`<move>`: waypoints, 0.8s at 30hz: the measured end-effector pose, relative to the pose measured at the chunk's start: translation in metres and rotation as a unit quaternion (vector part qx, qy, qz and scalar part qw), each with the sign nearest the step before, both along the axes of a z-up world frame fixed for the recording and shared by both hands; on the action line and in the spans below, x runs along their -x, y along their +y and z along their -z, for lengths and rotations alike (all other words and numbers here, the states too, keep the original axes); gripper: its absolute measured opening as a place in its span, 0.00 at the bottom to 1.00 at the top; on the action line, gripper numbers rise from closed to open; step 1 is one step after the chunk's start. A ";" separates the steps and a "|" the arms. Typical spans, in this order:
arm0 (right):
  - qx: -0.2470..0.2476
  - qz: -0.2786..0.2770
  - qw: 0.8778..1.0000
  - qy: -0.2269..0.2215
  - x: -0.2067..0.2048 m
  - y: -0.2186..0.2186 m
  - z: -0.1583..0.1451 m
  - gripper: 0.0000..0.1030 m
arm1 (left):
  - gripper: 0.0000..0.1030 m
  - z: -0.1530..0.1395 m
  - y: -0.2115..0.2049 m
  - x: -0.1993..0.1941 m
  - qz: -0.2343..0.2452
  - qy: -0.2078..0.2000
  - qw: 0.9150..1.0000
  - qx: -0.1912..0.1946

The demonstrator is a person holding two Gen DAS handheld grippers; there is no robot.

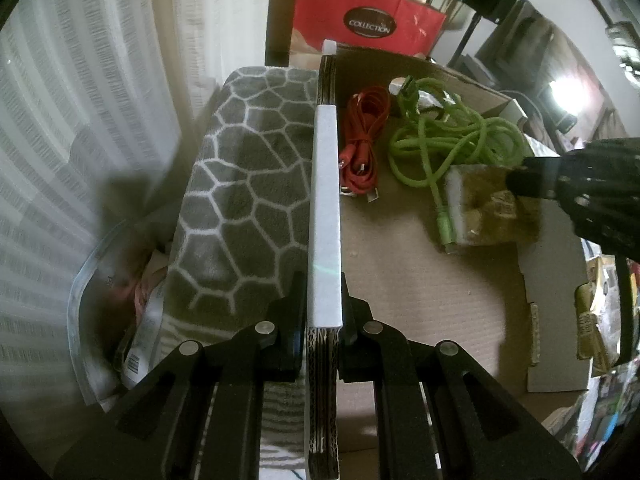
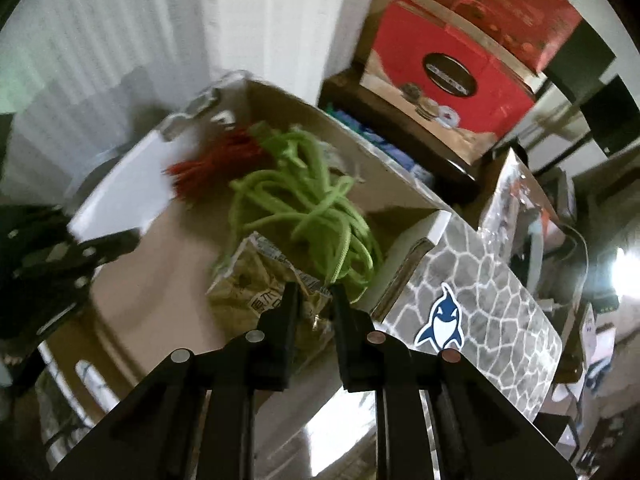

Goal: Organize objects
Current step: 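Grasp the gold packet with the right tool and place it beside the green cable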

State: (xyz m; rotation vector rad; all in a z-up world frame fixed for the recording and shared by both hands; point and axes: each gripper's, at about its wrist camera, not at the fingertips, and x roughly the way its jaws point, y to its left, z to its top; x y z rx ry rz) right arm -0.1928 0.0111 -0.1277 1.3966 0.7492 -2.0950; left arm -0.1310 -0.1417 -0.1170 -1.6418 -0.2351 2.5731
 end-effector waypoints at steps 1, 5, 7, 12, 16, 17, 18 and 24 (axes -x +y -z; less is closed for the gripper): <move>0.005 0.006 1.000 -0.003 0.005 -0.001 0.004 0.15 | 0.10 0.000 0.000 0.000 0.000 0.000 1.000 0.000; 0.003 0.007 1.000 0.010 0.006 -0.007 0.010 0.18 | 0.10 0.000 0.000 0.000 0.000 0.000 1.000 -0.001; 0.001 0.001 1.000 0.016 0.003 -0.009 0.009 0.20 | 0.10 0.000 0.000 0.000 -0.001 0.000 1.000 -0.001; 0.029 0.007 0.999 0.023 -0.004 0.000 -0.008 0.39 | 0.10 0.000 0.000 0.000 0.000 0.000 1.000 0.001; 0.078 0.023 0.997 0.016 -0.007 0.018 -0.033 0.47 | 0.10 0.001 -0.001 0.000 0.000 -0.001 1.000 0.002; 0.093 0.027 0.995 0.012 -0.010 0.024 -0.040 0.47 | 0.10 0.001 0.000 0.000 0.000 -0.001 1.000 0.003; 0.105 0.031 0.994 0.009 -0.012 0.032 -0.047 0.47 | 0.10 0.001 0.000 0.000 0.000 -0.001 1.000 0.003; 0.111 0.075 0.991 0.021 -0.024 0.081 -0.068 0.48 | 0.10 0.001 0.001 -0.001 0.000 -0.001 1.000 0.003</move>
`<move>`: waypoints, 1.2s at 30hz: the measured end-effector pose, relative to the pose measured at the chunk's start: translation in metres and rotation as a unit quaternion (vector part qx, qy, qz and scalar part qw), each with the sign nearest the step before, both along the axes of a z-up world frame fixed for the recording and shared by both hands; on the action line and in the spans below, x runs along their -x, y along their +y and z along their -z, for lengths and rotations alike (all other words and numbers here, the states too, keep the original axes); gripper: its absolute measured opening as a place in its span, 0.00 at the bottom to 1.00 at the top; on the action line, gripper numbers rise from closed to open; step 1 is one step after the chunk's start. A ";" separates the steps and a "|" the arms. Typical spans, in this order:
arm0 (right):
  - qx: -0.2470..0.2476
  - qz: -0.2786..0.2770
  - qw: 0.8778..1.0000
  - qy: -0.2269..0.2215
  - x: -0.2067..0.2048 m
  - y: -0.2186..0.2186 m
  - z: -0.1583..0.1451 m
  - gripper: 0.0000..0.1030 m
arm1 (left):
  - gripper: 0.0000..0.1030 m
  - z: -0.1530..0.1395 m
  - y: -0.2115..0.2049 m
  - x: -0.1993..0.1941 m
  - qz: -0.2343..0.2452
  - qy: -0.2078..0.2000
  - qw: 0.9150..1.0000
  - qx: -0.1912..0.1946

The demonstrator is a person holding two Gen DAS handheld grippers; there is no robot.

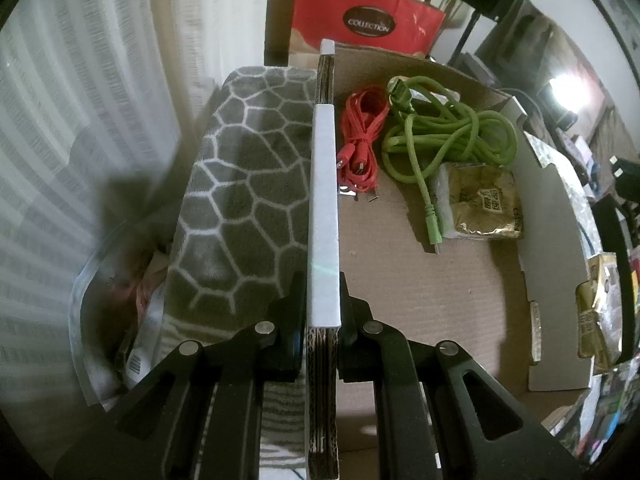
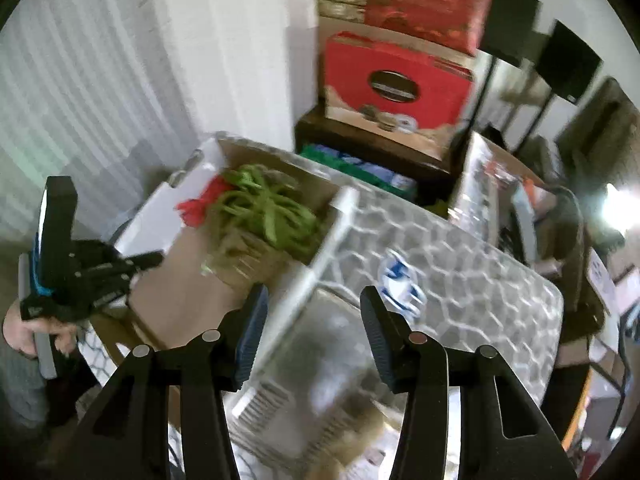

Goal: Organize objects
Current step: 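Grasp the gold packet with the right tool and place it beside the green cable, then reach the right tool to the large gold bag on the tablecloth and grasp it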

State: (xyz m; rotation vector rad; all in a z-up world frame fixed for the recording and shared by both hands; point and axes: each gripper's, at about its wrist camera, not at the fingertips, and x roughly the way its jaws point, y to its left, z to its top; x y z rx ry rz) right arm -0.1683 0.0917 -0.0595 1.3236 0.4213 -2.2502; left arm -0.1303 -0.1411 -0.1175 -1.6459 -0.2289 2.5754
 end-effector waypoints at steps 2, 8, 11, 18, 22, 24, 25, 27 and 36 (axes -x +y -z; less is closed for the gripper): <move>-0.006 0.027 1.000 0.009 -0.005 0.020 -0.003 0.48 | 0.10 0.000 0.002 0.000 0.001 0.000 1.000 0.002; 0.001 0.084 0.996 0.004 -0.023 0.075 0.002 0.51 | 0.11 -0.001 0.006 0.000 0.007 0.000 1.000 0.011; -0.007 0.118 0.993 0.005 -0.035 0.104 0.008 0.53 | 0.11 -0.001 0.006 0.000 0.007 0.000 1.000 0.011; 0.012 0.154 0.988 -0.019 -0.057 0.146 0.029 0.54 | 0.11 -0.001 0.006 0.003 0.007 -0.001 1.000 0.016; 0.045 0.166 0.984 -0.044 -0.056 0.159 0.040 0.54 | 0.11 -0.002 0.006 0.003 0.007 -0.002 1.000 0.016; 0.058 0.171 0.982 -0.054 -0.055 0.163 0.047 0.54 | 0.11 -0.002 0.006 0.003 0.007 -0.001 1.000 0.017; 0.062 0.174 0.981 -0.058 -0.054 0.164 0.049 0.54 | 0.11 -0.002 0.006 0.003 0.007 -0.001 1.000 0.017; 0.071 0.181 0.978 -0.070 -0.052 0.167 0.056 0.54 | 0.11 -0.002 0.006 0.003 0.007 -0.002 1.000 0.016; 0.130 0.181 0.970 -0.097 -0.043 0.170 0.072 0.21 | 0.11 -0.001 0.007 0.003 0.008 -0.002 1.000 0.014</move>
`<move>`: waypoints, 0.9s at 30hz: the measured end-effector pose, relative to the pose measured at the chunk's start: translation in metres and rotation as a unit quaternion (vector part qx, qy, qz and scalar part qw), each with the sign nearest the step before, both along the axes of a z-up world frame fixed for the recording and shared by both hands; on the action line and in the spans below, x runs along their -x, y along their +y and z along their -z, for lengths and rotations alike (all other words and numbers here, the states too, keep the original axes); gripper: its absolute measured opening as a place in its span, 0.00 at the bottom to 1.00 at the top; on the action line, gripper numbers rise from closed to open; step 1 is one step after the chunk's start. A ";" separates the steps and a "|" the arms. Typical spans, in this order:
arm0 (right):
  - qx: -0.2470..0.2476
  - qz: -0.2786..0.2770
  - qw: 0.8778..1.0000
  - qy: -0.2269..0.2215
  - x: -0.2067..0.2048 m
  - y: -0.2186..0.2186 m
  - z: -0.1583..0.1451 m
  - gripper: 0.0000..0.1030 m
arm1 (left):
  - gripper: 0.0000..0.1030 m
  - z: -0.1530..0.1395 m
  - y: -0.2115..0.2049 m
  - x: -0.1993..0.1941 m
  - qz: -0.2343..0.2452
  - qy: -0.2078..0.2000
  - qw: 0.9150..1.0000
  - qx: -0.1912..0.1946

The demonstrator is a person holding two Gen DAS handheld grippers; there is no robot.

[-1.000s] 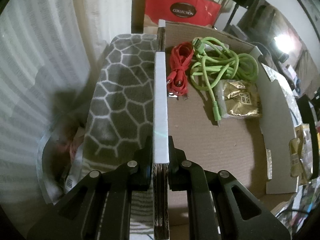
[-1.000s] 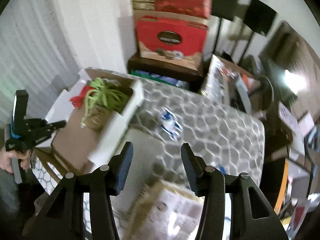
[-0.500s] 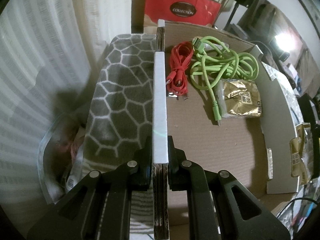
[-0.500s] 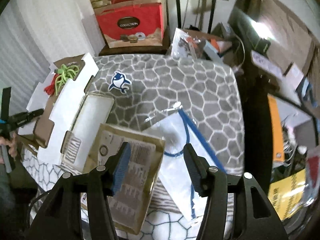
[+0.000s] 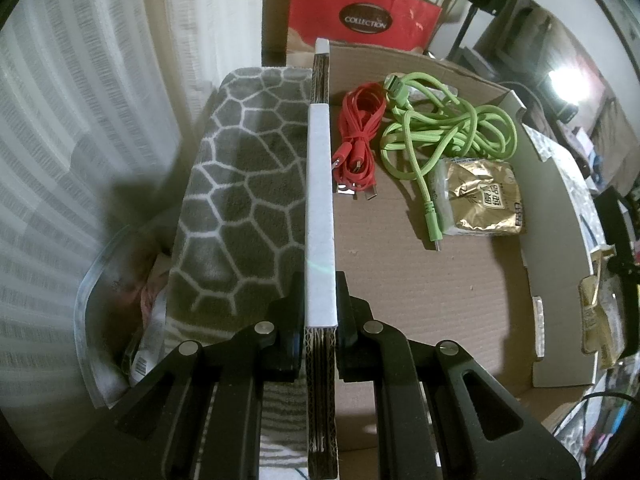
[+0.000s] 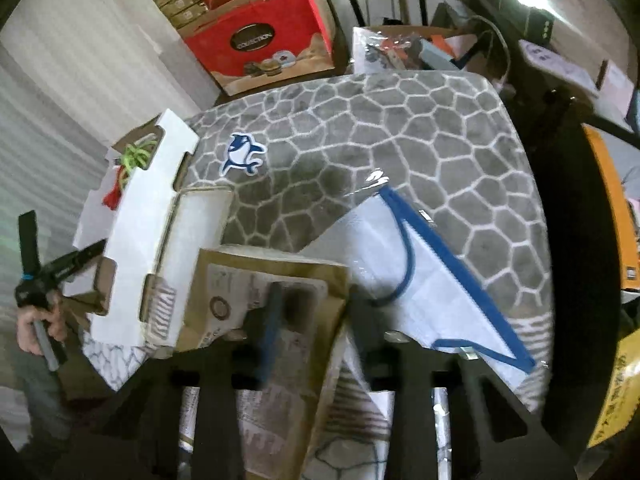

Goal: Organize objects
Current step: 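Reach the right tool to the large gold bag on the tablecloth and grasp it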

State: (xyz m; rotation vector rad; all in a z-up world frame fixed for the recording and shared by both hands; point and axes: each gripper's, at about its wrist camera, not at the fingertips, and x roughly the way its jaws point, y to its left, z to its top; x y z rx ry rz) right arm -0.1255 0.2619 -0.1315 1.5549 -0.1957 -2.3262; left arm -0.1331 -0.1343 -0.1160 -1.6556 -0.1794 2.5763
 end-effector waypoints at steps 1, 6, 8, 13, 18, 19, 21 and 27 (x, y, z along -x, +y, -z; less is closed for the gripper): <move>0.000 -0.001 1.000 0.005 0.000 -0.001 -0.001 0.17 | 0.11 0.000 0.000 0.000 0.000 0.000 1.000 0.000; 0.012 -0.012 0.999 0.037 -0.005 -0.004 -0.018 0.07 | 0.11 0.000 -0.002 0.000 0.003 -0.002 1.000 -0.009; 0.013 -0.019 0.998 0.051 -0.008 -0.008 -0.027 0.06 | 0.11 0.000 -0.003 -0.001 0.002 -0.003 1.000 -0.012; 0.020 -0.024 0.997 0.075 -0.013 -0.018 -0.049 0.04 | 0.11 0.001 -0.004 -0.001 0.002 -0.003 1.000 -0.012; 0.006 -0.041 0.995 0.096 -0.016 -0.033 -0.069 0.03 | 0.11 0.001 -0.005 -0.001 0.001 -0.002 1.000 -0.012; 0.004 -0.043 0.994 0.098 -0.016 -0.034 -0.071 0.03 | 0.11 0.001 -0.006 -0.001 0.001 -0.002 1.000 -0.013; -0.002 -0.046 0.993 0.105 -0.015 -0.038 -0.077 0.01 | 0.11 0.001 -0.007 -0.001 0.001 -0.002 1.000 -0.014; -0.008 -0.058 0.992 0.109 -0.013 -0.044 -0.092 0.04 | 0.11 0.001 -0.008 -0.001 0.000 -0.002 1.000 -0.014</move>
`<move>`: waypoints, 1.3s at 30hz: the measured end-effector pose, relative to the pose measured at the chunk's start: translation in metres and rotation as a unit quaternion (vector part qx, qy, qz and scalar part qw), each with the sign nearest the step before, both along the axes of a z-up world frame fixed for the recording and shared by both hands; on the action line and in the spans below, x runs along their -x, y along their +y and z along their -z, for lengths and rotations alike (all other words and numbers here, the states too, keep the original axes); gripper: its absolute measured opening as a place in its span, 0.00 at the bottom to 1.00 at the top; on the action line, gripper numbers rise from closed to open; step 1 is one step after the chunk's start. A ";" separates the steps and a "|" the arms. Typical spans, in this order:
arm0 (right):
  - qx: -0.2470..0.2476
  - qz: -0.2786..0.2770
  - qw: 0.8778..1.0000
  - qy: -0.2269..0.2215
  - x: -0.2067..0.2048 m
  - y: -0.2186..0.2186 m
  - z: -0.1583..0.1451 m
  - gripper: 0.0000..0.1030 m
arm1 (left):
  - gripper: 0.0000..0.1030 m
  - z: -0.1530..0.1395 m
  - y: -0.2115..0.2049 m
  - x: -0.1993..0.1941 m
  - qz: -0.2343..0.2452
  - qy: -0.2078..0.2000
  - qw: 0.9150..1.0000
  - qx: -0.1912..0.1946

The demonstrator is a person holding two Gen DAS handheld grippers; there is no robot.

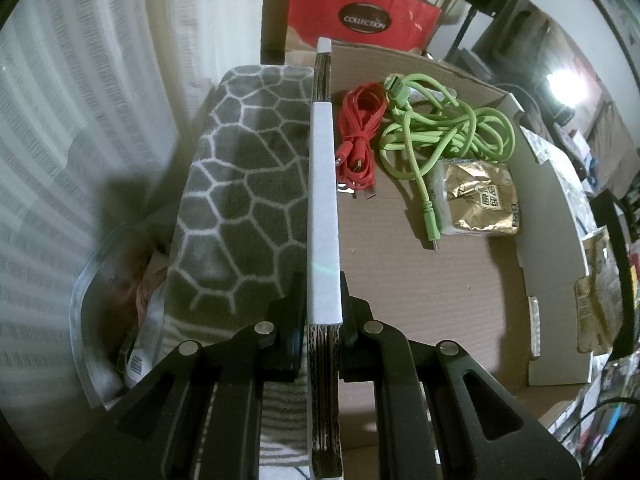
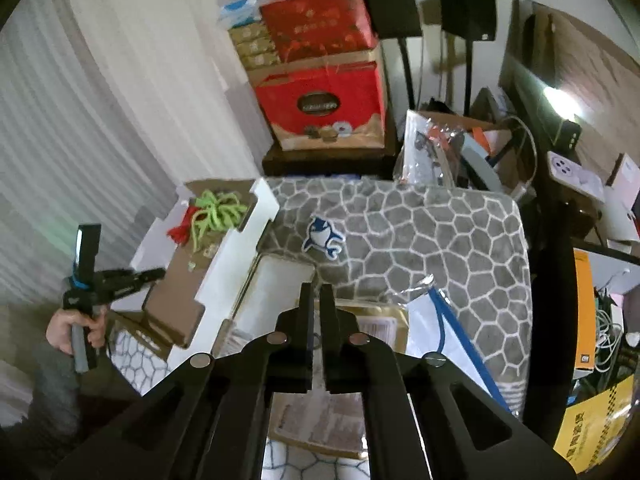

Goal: Organize objects
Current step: 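Reach the right tool to the large gold bag on the tablecloth and grasp it, then lift the large gold bag with the right tool and lower it into the box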

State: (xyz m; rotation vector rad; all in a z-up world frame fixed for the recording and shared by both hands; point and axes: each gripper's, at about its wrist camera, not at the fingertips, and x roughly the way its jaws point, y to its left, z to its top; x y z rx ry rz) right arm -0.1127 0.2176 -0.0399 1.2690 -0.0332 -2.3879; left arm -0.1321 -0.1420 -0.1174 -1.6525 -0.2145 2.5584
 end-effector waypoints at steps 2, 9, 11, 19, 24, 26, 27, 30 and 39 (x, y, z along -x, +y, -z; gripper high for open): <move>-0.017 0.016 1.000 -0.003 0.002 0.003 0.006 0.12 | 0.11 0.000 0.000 0.000 0.001 0.000 1.000 -0.001; 0.008 0.056 0.996 -0.062 0.000 0.035 0.053 0.54 | 0.11 0.000 -0.002 0.002 0.000 0.000 1.000 0.000; 0.019 0.063 0.995 -0.077 -0.003 0.044 0.064 0.54 | 0.11 0.001 -0.002 0.003 0.000 0.000 1.000 0.000; 0.056 0.065 0.988 -0.125 -0.014 0.058 0.099 0.55 | 0.11 0.001 -0.002 0.002 0.000 0.000 1.000 0.000; 0.086 0.048 0.984 -0.148 -0.014 0.054 0.112 0.58 | 0.11 0.001 -0.001 0.002 0.000 0.000 1.000 0.000; 0.092 0.040 0.983 -0.154 -0.014 0.050 0.115 0.60 | 0.11 0.001 -0.002 0.002 0.000 0.001 1.000 0.001; 0.092 0.036 0.983 -0.157 -0.014 0.048 0.116 0.61 | 0.11 0.001 -0.002 0.003 0.000 0.001 1.000 0.000; 0.071 0.032 0.985 -0.151 -0.015 0.039 0.114 0.55 | 0.11 0.000 -0.001 0.002 0.000 0.000 1.000 0.000; 0.038 0.019 0.995 -0.094 -0.024 0.024 0.085 0.22 | 0.11 0.001 -0.002 0.002 0.000 0.000 1.000 -0.002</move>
